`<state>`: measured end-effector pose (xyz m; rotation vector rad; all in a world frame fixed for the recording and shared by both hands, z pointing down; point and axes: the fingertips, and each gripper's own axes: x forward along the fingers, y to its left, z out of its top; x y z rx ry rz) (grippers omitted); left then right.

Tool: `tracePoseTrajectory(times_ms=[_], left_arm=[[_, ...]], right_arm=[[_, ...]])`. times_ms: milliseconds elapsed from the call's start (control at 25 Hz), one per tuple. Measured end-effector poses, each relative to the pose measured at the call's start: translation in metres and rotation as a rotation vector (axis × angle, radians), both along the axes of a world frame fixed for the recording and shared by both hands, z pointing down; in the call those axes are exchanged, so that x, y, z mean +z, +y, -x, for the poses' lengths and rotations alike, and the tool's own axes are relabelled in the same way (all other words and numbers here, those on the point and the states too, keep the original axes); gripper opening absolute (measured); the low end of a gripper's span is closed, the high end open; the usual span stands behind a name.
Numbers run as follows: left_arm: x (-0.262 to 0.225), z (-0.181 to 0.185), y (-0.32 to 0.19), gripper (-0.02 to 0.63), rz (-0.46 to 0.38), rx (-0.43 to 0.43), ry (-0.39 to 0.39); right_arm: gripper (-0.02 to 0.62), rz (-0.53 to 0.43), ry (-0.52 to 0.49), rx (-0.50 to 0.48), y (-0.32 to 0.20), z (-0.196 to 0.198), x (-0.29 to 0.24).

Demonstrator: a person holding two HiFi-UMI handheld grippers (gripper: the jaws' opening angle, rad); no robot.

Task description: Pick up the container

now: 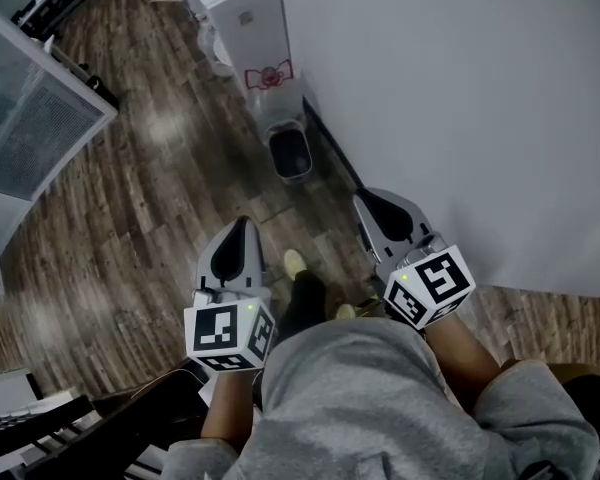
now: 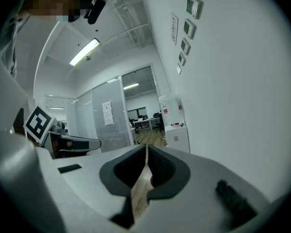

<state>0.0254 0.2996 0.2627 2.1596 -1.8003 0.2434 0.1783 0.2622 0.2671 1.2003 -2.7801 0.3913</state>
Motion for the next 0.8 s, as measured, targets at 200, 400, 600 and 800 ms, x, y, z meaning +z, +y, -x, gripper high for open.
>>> tracePoseTrajectory(times_ms=[200, 400, 600, 800], left_arm=[[-0.001, 0.022, -0.037, 0.015, 0.006, 0.000, 0.011], [0.001, 0.040, -0.068, 0.015, 0.009, 0.002, 0.017], [0.003, 0.060, -0.094, 0.015, 0.013, 0.010, 0.020], [0.001, 0.078, -0.122, 0.015, -0.007, 0.044, 0.047]], right_arm=[[0.031, 0.009, 0.007, -0.009, -0.036, 0.024, 0.000], [0.031, 0.012, 0.015, -0.013, -0.067, 0.043, 0.000], [0.031, 0.012, 0.026, -0.008, -0.094, 0.064, -0.002], [0.031, 0.009, 0.042, 0.002, -0.123, 0.087, -0.005]])
